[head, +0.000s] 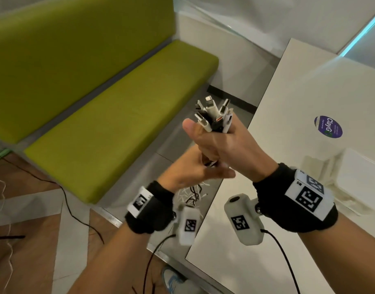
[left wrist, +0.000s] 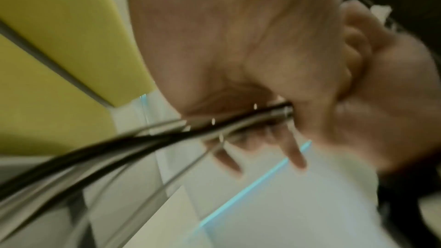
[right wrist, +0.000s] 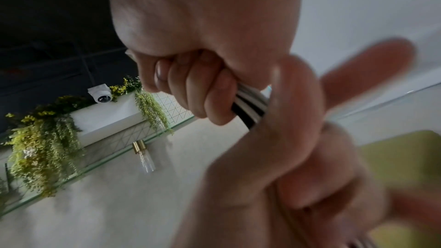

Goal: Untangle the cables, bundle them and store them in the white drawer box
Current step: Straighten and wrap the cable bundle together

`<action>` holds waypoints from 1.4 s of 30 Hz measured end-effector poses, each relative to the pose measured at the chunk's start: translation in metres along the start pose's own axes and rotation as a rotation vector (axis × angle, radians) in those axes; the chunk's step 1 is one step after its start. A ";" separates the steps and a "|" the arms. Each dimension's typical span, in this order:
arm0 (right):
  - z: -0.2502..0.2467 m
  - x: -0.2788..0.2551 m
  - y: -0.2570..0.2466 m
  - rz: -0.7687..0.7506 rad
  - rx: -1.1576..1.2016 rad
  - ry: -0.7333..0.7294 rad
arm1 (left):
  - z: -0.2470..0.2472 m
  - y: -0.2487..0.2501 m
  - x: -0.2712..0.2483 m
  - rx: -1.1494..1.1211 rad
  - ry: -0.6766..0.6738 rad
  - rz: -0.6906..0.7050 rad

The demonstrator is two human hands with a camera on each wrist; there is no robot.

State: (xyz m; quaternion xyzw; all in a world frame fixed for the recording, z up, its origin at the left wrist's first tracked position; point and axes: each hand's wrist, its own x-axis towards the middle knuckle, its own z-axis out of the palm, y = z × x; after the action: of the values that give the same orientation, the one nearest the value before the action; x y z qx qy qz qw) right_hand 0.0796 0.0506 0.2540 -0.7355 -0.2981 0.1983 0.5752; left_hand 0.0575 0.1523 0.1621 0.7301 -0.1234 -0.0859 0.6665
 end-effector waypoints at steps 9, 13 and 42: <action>-0.005 -0.011 -0.014 0.038 -0.119 -0.012 | 0.043 -0.101 -0.007 -0.011 0.472 -0.042; -0.003 -0.011 -0.016 0.039 -0.167 -0.011 | 0.044 -0.121 -0.004 0.038 0.549 -0.025; 0.004 -0.010 0.031 0.079 0.236 0.144 | 0.036 -0.038 -0.003 0.050 0.327 0.084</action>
State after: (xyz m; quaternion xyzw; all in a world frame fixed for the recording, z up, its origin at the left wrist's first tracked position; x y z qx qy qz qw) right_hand 0.0762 0.0413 0.2227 -0.6861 -0.2014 0.2013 0.6694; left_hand 0.0469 0.1219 0.1210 0.7450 -0.0458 0.0650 0.6623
